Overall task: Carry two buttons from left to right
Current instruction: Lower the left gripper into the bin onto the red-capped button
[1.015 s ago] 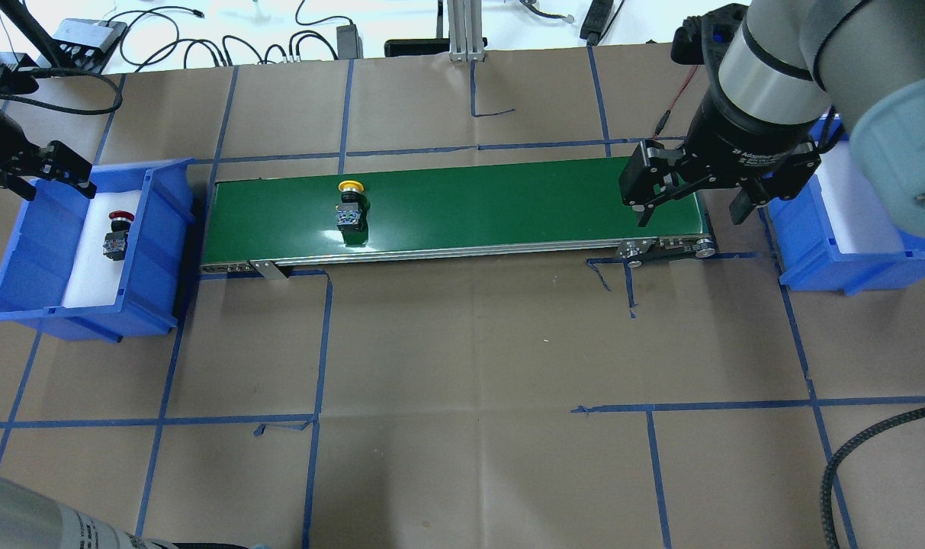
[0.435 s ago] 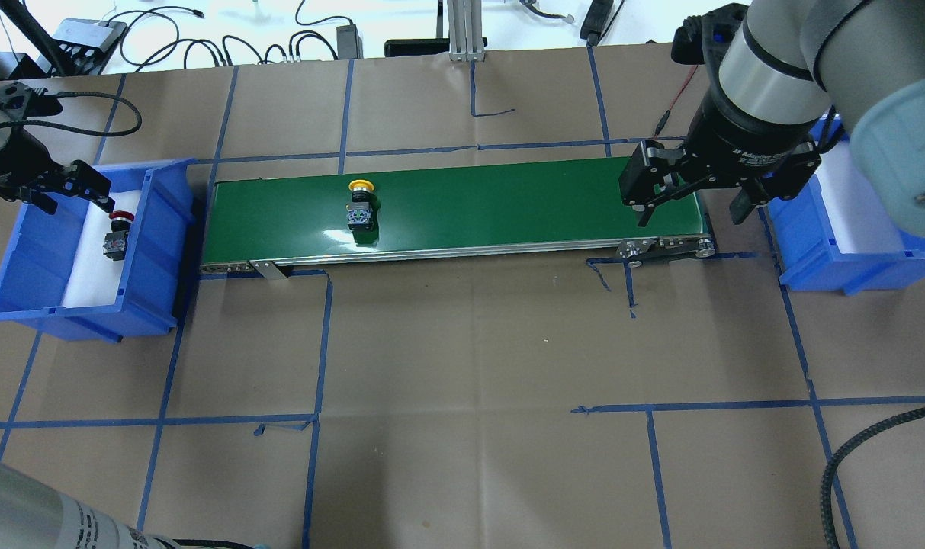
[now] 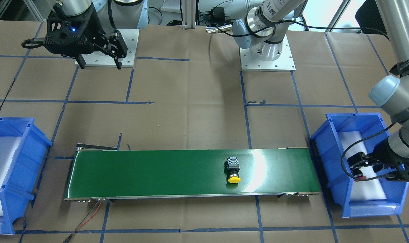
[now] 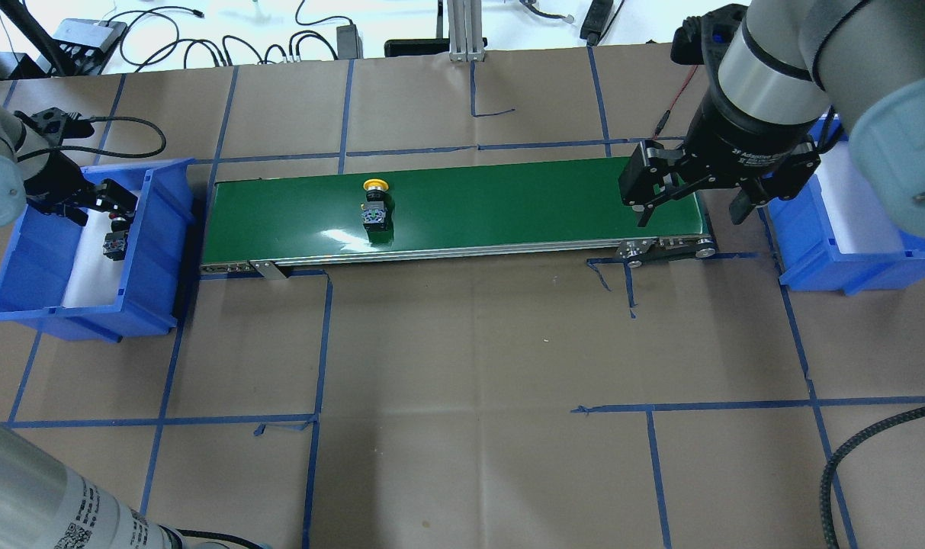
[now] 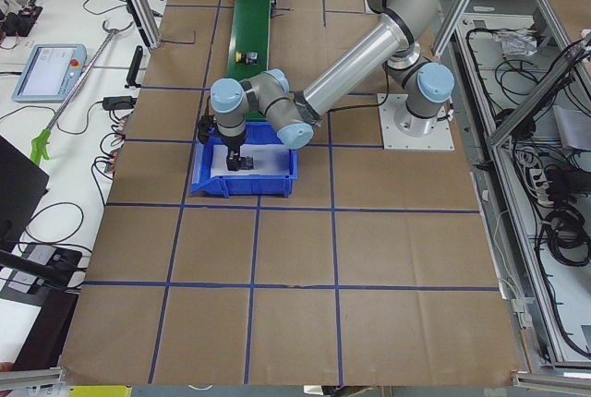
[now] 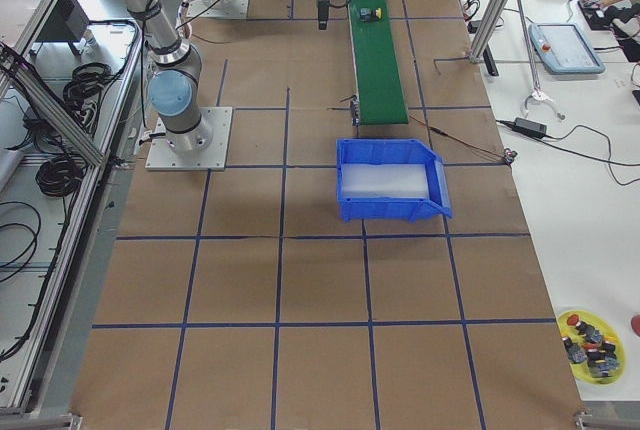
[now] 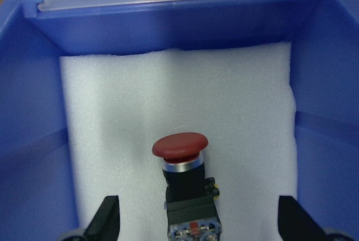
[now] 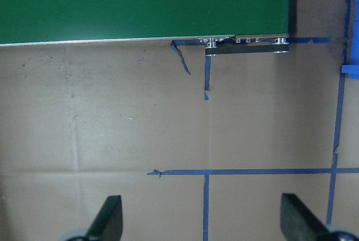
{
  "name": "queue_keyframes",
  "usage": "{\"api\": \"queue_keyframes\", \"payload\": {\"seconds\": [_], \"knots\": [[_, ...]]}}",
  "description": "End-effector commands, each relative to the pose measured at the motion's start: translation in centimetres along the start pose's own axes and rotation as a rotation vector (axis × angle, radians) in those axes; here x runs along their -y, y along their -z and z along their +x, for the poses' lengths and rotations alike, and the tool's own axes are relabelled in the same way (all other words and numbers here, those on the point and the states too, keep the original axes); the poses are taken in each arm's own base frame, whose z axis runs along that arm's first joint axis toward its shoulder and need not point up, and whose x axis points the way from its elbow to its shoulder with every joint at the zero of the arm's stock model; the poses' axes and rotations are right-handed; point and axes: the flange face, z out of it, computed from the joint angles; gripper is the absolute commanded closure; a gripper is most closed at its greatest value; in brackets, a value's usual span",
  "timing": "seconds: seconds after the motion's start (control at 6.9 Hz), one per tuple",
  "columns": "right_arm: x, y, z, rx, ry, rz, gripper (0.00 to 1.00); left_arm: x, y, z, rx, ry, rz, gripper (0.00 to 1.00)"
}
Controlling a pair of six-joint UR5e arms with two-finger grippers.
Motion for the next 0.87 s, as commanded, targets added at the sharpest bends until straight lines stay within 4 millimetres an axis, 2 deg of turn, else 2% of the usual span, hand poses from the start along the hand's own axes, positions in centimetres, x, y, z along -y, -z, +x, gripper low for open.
{"api": "queue_keyframes", "payload": {"seconds": [0.0,0.14,0.29,0.58,0.72], "knots": [[0.0,0.0,0.0,0.0,0.0,0.0,0.0,0.2,-2.1,-0.3,0.001,-0.007,0.005,0.01],[0.0,0.0,0.0,0.0,0.0,0.0,0.0,0.1,-2.3,-0.3,-0.002,-0.006,0.001,0.01],[0.0,0.0,0.0,0.001,0.0,0.0,0.0,0.2,-2.2,-0.1,-0.01,-0.006,0.008,0.16],[0.0,0.0,0.0,0.002,0.0,0.0,0.0,0.2,-1.7,-0.1,-0.007,-0.013,0.01,0.68],[0.0,0.0,0.0,0.002,0.0,0.0,0.0,0.1,-0.9,0.1,-0.003,-0.014,0.01,0.91]]}}
